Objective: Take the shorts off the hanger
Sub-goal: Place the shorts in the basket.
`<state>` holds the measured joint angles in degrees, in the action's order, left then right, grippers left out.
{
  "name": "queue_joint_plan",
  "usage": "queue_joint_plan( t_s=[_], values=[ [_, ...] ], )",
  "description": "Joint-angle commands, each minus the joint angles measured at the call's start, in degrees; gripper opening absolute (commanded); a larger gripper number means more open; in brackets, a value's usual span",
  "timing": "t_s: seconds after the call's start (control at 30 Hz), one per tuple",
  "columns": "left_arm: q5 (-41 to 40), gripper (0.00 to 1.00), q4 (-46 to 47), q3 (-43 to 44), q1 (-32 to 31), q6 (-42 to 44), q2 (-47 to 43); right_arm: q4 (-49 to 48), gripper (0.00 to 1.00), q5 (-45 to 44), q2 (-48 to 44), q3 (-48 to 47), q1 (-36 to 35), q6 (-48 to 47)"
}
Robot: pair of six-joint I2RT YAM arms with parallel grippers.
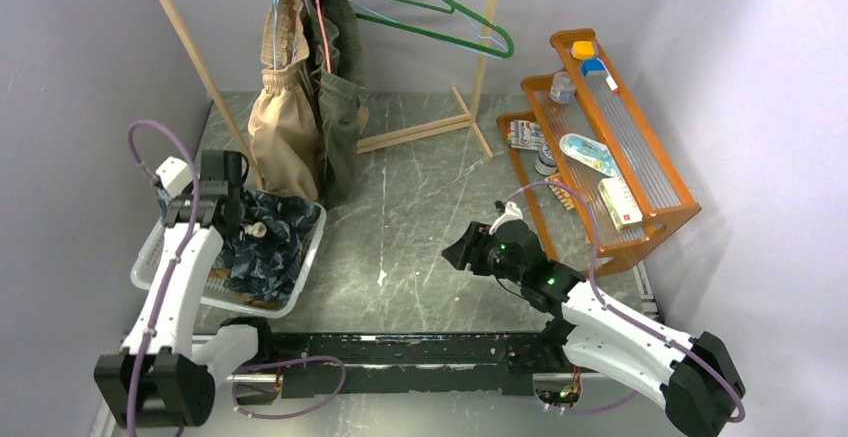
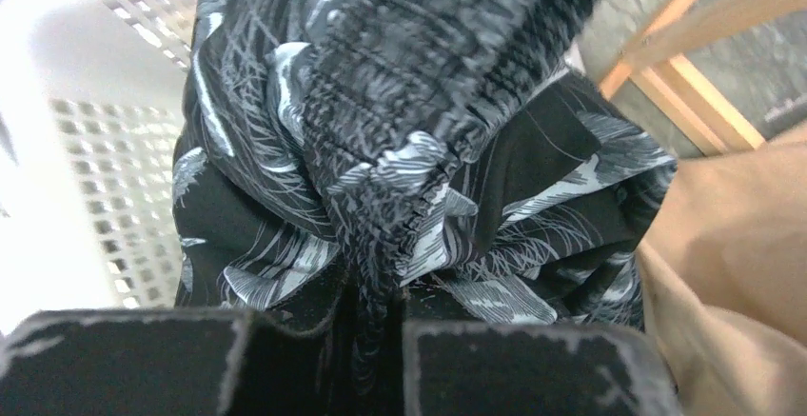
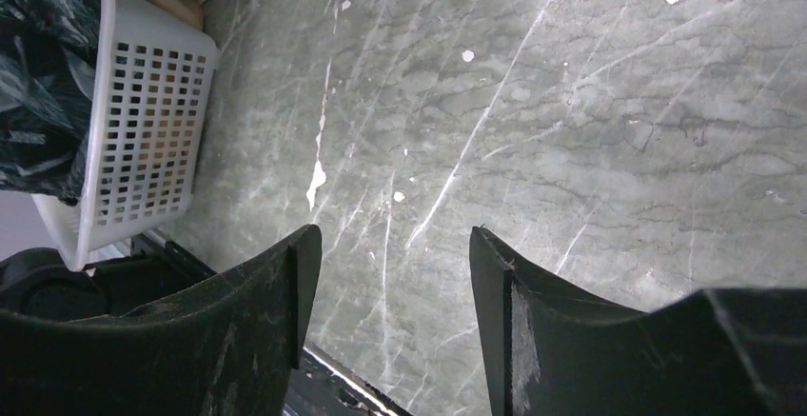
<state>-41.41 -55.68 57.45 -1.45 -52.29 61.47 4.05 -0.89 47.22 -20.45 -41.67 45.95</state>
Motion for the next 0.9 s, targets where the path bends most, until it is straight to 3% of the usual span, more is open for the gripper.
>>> queue_joint_plan(
  t_s=[0.0,0.23,0.47,0.57,0.73,0.87],
  values=[
    [18.0,0.07,15.4,-8.5,5.3,5.2,-4.9,-0.2,0.62,-0.8,-0.7,0.3,0.1,-0.5],
    [24.0,0.13,14.0,-10.5,9.9,4.0,-1.7,0.1,0.63,-0.1,2.4,-1.7,0.1,-2.0],
    [20.2,0.66,9.4,-5.5,12.5,3.4,-10.6,1.6,0.65,-0.4,0.7,-2.0,0.1,-2.5],
    [18.5,0.79,7.3,-2.6,12.5,3.6,-14.1,2.0,0.66,-1.2,-0.5,-2.0,0.1,-2.8],
    [17.3,0.8,3.9,3.2,12.4,5.9,-16.2,1.9,0.66,-2.1,0.6,-2.9,0.2,-4.1],
    [21.1,0.79,4.8,6.3,12.4,9.8,-17.6,2.9,0.67,-2.2,2.7,-4.2,0.2,-5.0]
  ],
)
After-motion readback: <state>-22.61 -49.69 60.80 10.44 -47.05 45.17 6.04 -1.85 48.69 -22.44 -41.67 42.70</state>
